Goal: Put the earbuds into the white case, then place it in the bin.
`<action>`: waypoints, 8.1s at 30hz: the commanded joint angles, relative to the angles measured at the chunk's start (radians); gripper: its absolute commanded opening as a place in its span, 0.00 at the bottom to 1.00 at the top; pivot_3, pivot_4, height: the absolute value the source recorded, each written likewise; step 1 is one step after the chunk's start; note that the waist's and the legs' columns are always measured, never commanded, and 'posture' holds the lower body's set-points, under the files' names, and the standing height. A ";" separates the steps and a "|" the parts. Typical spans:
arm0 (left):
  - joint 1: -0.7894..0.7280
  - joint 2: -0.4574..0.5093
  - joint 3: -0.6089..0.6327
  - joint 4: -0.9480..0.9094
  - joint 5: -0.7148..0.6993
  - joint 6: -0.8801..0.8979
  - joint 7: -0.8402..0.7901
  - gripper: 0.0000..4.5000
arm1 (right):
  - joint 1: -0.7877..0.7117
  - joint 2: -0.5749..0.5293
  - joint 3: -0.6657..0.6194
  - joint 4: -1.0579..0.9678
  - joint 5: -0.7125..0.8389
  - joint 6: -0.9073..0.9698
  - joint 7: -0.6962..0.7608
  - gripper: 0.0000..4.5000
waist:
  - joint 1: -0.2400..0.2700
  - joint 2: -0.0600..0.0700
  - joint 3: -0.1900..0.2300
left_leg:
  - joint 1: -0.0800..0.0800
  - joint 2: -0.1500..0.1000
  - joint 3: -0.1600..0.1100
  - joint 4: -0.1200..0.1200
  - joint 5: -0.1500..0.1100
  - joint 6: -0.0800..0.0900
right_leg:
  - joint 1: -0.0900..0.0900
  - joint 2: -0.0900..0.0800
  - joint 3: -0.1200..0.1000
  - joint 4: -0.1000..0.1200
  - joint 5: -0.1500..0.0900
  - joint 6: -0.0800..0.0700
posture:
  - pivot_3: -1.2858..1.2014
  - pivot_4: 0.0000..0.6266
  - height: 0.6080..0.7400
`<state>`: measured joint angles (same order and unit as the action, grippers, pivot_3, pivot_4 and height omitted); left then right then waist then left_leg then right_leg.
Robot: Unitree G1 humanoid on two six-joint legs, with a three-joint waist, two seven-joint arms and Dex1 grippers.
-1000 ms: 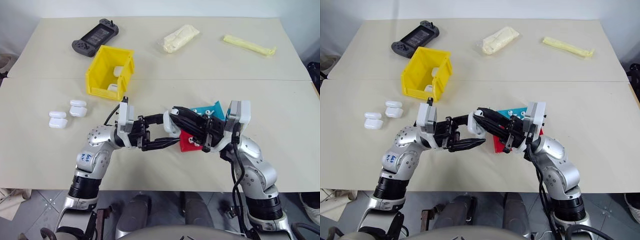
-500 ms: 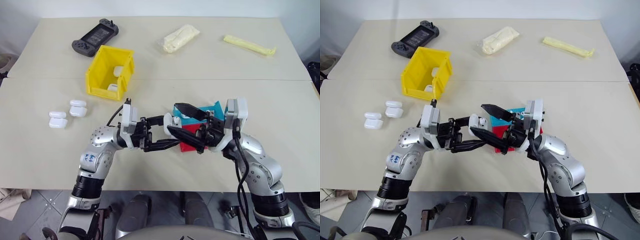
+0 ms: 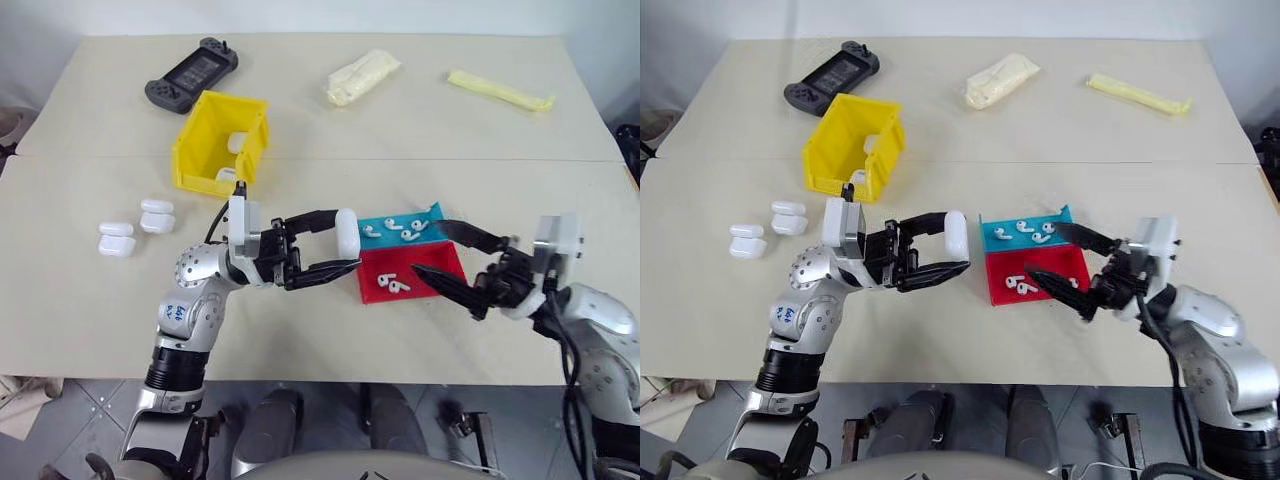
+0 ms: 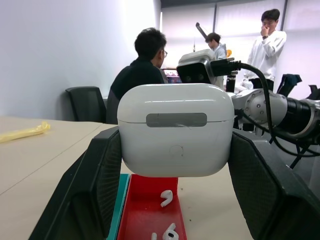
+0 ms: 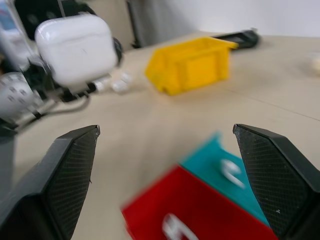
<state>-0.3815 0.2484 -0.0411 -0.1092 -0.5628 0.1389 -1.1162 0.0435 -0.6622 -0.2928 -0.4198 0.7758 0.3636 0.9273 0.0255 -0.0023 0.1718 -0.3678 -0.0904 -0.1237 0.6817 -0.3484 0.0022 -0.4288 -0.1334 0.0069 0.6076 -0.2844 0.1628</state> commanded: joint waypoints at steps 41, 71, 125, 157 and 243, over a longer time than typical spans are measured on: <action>-0.064 0.019 -0.111 0.070 0.225 -0.121 0.146 0.62 | -0.406 0.045 0.289 -0.059 -0.111 0.237 -0.130 0.01 | -0.001 0.000 0.000 | -0.001 0.000 -0.001 0.001 0.000 0.001 | 0.000 -0.002 0.000 0.001 0.001 0.001 | 0.52 0.24 1.00; 0.006 0.048 -0.068 0.026 0.115 -0.105 0.081 0.62 | -0.359 -0.067 0.080 -0.160 0.109 0.326 -0.054 0.01 | 0.001 0.000 0.000 | -0.002 0.001 -0.002 0.001 0.000 0.001 | 0.000 -0.002 0.000 0.001 0.001 0.001 | 0.52 0.24 1.00; 0.196 0.053 0.005 -0.099 0.088 -0.182 0.172 0.62 | -1.223 -0.036 0.776 1.310 -1.026 -0.624 0.567 0.71 | -0.019 0.002 0.001 | -0.002 0.002 0.000 0.000 0.000 0.001 | -0.002 -0.002 0.000 0.002 0.001 0.001 | 0.52 0.24 1.00; 0.189 0.055 0.000 -0.086 0.093 -0.193 0.171 0.62 | -1.264 0.035 0.778 1.435 -1.129 -0.716 0.556 0.16 | -0.031 0.003 0.000 | -0.001 0.003 0.000 0.000 0.000 0.000 | -0.002 -0.001 0.000 0.004 0.000 0.000 | 0.52 0.24 1.00; -0.044 0.003 -0.040 0.052 0.089 -0.129 0.135 0.62 | -0.394 0.299 0.136 0.073 0.348 0.597 -0.255 0.27 | -0.025 0.003 0.001 | -0.002 0.001 -0.001 0.001 0.000 0.000 | -0.003 -0.002 0.000 0.006 0.001 0.000 | 0.52 0.24 1.00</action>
<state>-0.4185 0.2520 -0.0892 0.0120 -0.4433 0.0148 -0.9768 -0.3592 -0.3513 -0.1711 -0.3477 1.1081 0.9417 0.6757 0.0006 0.0005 0.1724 -0.3701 -0.0895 -0.1250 0.6824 -0.3482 0.0026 -0.4316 -0.1356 0.0069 0.6136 -0.2837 0.1630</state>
